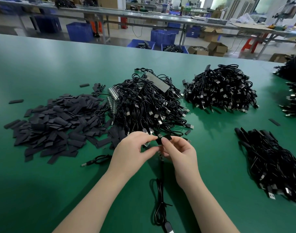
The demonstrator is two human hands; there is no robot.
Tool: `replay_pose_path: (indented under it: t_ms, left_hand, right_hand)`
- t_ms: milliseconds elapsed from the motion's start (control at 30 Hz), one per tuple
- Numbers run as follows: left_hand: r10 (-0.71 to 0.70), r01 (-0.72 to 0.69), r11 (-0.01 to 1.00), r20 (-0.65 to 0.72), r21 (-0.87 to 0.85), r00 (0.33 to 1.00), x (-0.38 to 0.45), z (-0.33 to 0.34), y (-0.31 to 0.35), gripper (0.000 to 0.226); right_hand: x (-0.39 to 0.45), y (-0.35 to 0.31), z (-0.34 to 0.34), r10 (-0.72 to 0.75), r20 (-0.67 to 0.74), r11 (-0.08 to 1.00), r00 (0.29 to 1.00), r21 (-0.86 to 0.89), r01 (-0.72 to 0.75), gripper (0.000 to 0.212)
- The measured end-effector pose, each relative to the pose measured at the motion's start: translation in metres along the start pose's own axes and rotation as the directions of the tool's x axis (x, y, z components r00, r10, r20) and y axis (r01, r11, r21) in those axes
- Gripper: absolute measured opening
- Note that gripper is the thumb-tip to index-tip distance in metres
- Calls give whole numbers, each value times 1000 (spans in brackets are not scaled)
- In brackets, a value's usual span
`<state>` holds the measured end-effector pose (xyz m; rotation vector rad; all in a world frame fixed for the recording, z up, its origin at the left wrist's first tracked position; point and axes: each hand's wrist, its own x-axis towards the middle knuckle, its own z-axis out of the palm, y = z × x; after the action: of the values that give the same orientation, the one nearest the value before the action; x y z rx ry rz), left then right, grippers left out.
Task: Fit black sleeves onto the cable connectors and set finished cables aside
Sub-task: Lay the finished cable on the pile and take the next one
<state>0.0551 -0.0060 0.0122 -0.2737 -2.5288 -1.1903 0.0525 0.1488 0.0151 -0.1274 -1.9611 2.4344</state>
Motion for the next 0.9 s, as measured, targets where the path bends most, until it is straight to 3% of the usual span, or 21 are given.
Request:
replay_pose_path:
  t_ms: [300, 900]
  left_hand:
    - [15, -15, 1000, -27, 4, 1000, 0, 0, -1, 28]
    - [51, -54, 997, -48, -63, 998, 3, 0, -5, 22]
  right_hand:
    - [-1, 6, -1, -96, -7, 985, 995, -148, 94, 21]
    - [2, 0, -6, -103, 126, 975, 987, -186, 125, 23]
